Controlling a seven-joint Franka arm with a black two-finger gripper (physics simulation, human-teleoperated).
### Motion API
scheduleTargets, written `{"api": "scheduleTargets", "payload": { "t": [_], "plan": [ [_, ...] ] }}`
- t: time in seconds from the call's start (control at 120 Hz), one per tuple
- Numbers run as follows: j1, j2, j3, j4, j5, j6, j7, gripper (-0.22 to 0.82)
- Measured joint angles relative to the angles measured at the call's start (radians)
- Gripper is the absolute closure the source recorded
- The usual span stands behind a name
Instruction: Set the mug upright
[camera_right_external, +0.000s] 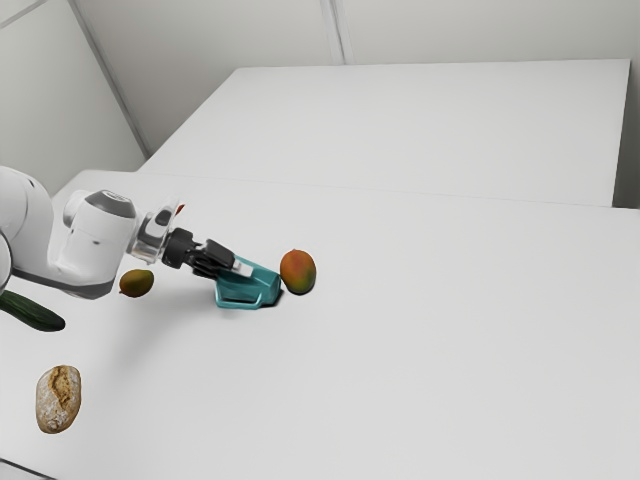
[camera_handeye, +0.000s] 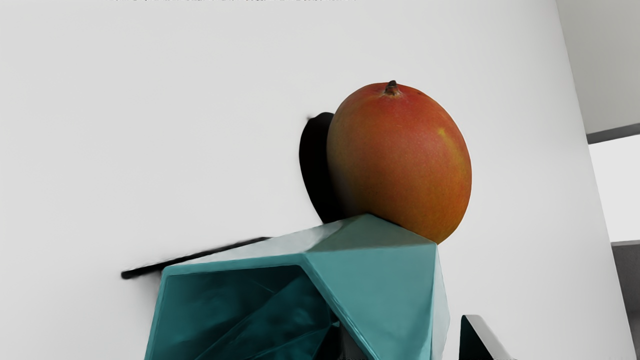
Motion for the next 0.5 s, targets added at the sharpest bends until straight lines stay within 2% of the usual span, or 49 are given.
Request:
{"api": "scheduleTargets", "payload": {
  "t": [0.192,0.5],
  "plan": [
    [0.008,-0.003,0.0,0.0,0.002,0.008,0.012,0.68],
    [0.025,-0.019,-0.001,0.001,0.018,0.026,0.023,0.76]
  ]
}}
